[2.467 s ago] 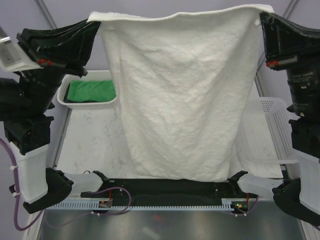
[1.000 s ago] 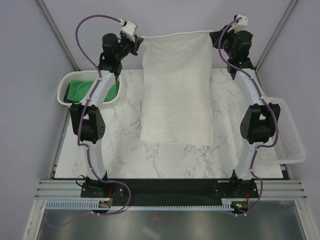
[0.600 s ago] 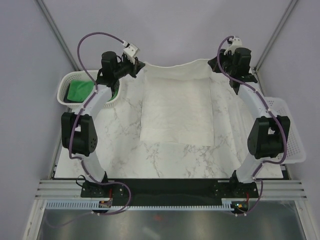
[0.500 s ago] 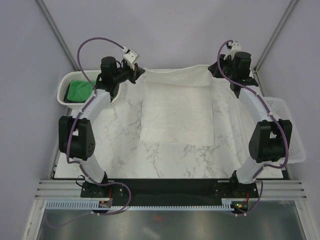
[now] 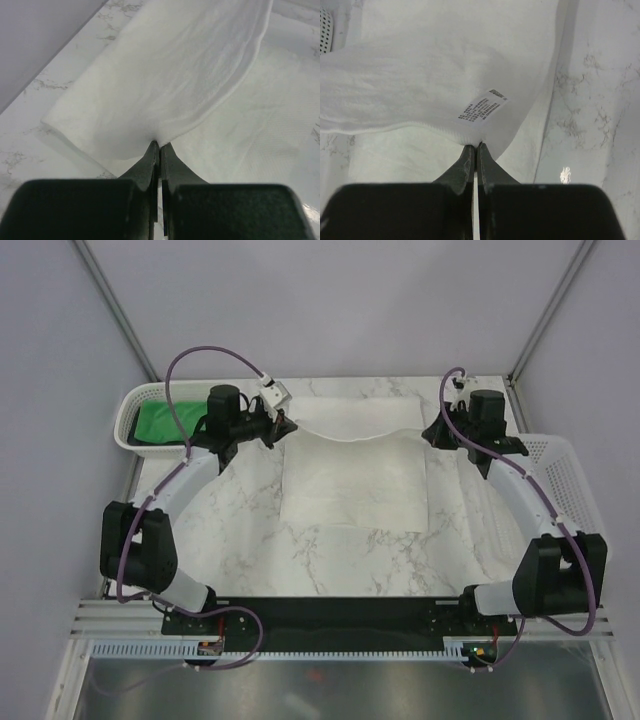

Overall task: Fold and stack the towels
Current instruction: Fold the towel

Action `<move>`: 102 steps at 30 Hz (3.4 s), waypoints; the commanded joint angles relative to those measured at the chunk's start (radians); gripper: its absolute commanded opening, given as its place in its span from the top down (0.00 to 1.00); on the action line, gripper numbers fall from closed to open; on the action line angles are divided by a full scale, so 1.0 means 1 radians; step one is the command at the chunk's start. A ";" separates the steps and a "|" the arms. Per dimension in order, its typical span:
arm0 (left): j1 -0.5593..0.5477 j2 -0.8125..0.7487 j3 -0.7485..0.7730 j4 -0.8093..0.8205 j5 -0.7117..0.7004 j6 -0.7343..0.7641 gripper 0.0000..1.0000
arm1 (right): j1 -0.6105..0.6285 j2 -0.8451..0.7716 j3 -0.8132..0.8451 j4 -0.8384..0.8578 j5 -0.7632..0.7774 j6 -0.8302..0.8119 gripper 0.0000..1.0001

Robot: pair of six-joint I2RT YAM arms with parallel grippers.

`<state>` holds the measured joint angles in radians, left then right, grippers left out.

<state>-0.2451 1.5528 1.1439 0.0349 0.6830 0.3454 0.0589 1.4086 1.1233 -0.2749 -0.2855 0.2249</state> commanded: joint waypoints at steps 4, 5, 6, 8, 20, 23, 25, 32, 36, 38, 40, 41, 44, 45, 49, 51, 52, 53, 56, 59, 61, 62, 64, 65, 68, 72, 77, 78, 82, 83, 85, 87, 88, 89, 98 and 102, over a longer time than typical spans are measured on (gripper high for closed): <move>-0.059 -0.128 -0.088 -0.133 -0.051 0.156 0.98 | 0.004 -0.164 -0.155 -0.064 0.042 0.103 1.00; -0.069 -0.135 -0.113 -0.153 -0.066 0.162 0.98 | 0.007 -0.186 -0.189 -0.066 0.034 0.105 1.00; -0.075 -0.160 -0.128 -0.159 -0.094 0.171 0.98 | 0.012 -0.194 -0.204 -0.066 0.019 0.103 1.00; -0.097 -0.187 -0.180 -0.158 -0.135 0.188 0.98 | 0.021 -0.220 -0.241 -0.083 0.035 0.094 1.00; -0.189 -0.307 -0.375 -0.125 -0.345 0.173 0.98 | 0.062 -0.254 -0.398 -0.087 0.049 0.149 1.00; -0.220 -0.295 -0.380 -0.127 -0.391 0.185 0.98 | 0.074 -0.243 -0.395 -0.096 0.074 0.151 1.00; -0.235 -0.298 -0.380 -0.113 -0.419 0.178 0.98 | 0.090 -0.246 -0.366 -0.113 0.101 0.148 1.00; -0.275 -0.326 -0.317 -0.046 -0.631 0.173 0.98 | 0.101 -0.240 -0.128 -0.222 0.252 0.070 1.00; -0.286 -0.365 -0.303 -0.075 -0.655 0.188 0.98 | 0.099 -0.241 -0.062 -0.320 0.253 0.033 1.00; -0.290 -0.388 -0.309 -0.095 -0.651 0.191 0.98 | 0.101 -0.272 -0.092 -0.337 0.275 0.030 1.00; -0.315 -0.404 -0.314 -0.150 -0.654 0.220 0.98 | 0.099 -0.312 -0.140 -0.340 0.244 0.030 1.00; -0.324 -0.408 -0.315 -0.165 -0.672 0.227 0.98 | 0.099 -0.324 -0.161 -0.331 0.227 0.034 1.00; -0.339 -0.421 -0.331 -0.230 -0.657 0.224 0.98 | 0.101 -0.350 -0.236 -0.316 0.198 0.054 1.00; -0.341 -0.419 -0.338 -0.237 -0.655 0.227 0.98 | 0.101 -0.352 -0.256 -0.311 0.201 0.057 1.00; -0.352 -0.422 -0.430 -0.244 -0.666 0.214 0.98 | 0.110 -0.341 -0.327 -0.291 0.191 0.080 1.00; -0.356 -0.412 -0.463 -0.244 -0.669 0.211 0.98 | 0.117 -0.323 -0.323 -0.293 0.187 0.109 1.00; -0.361 -0.410 -0.486 -0.244 -0.669 0.211 0.98 | 0.116 -0.315 -0.324 -0.293 0.183 0.120 1.00; -0.367 -0.407 -0.487 -0.244 -0.669 0.211 0.98 | 0.117 -0.309 -0.327 -0.294 0.178 0.132 1.00; -0.375 -0.376 -0.489 -0.244 -0.669 0.211 0.98 | 0.117 -0.298 -0.356 -0.291 0.160 0.192 1.00; -0.402 -0.355 -0.507 -0.244 -0.669 0.211 0.98 | 0.117 -0.304 -0.407 -0.279 0.164 0.249 1.00; -0.411 -0.335 -0.504 -0.244 -0.669 0.211 0.98 | 0.121 -0.309 -0.460 -0.244 0.151 0.302 1.00; -0.416 -0.324 -0.503 -0.244 -0.669 0.211 0.98 | 0.119 -0.310 -0.477 -0.230 0.141 0.315 1.00; -0.428 -0.297 -0.495 -0.244 -0.669 0.211 0.98 | 0.124 -0.318 -0.522 -0.196 0.146 0.329 1.00; -0.436 -0.289 -0.496 -0.244 -0.669 0.211 0.98 | 0.125 -0.319 -0.531 -0.192 0.147 0.340 1.00; -0.465 -0.261 -0.500 -0.244 -0.669 0.211 0.98 | 0.124 -0.324 -0.548 -0.187 0.158 0.347 0.98; -0.477 -0.235 -0.498 -0.244 -0.669 0.211 0.98 | 0.128 -0.336 -0.559 -0.190 0.167 0.341 0.91; -0.490 -0.206 -0.490 -0.244 -0.669 0.211 0.98 | 0.147 -0.349 -0.554 -0.201 0.128 0.326 0.78; -0.488 -0.209 -0.487 -0.244 -0.669 0.211 0.98 | 0.151 -0.362 -0.550 -0.222 0.128 0.321 0.75; -0.490 -0.217 -0.464 -0.244 -0.669 0.211 0.98 | 0.151 -0.413 -0.511 -0.282 0.150 0.339 0.67; -0.490 -0.217 -0.460 -0.225 -0.903 0.207 0.98 | 0.150 -0.424 -0.499 -0.294 0.157 0.346 0.65; -0.490 -0.218 -0.443 -0.360 -0.922 0.092 0.72 | 0.151 -0.441 -0.455 -0.342 0.178 0.361 0.62; -0.490 -0.227 -0.441 -0.381 -0.964 0.049 0.67 | 0.150 -0.447 -0.410 -0.372 0.197 0.376 0.60; -0.490 -0.237 -0.440 -0.391 -0.973 0.041 0.65 | 0.153 -0.445 -0.396 -0.382 0.204 0.381 0.60; -0.488 -0.253 -0.437 -0.400 -0.985 0.031 0.64 | 0.151 -0.444 -0.387 -0.389 0.222 0.387 0.60; -0.458 -0.390 -0.391 -0.406 -0.846 -0.121 0.51 | 0.151 -0.389 -0.407 -0.359 0.302 0.496 0.60; -0.419 -0.361 -0.303 -0.354 -0.706 -0.232 0.50 | 0.150 -0.340 -0.437 -0.337 0.313 0.519 0.61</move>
<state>-0.6857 1.1847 0.7631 -0.3836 -0.1482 0.2527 0.2070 1.0409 0.7071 -0.6277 -0.0174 0.6933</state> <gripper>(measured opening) 0.492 0.396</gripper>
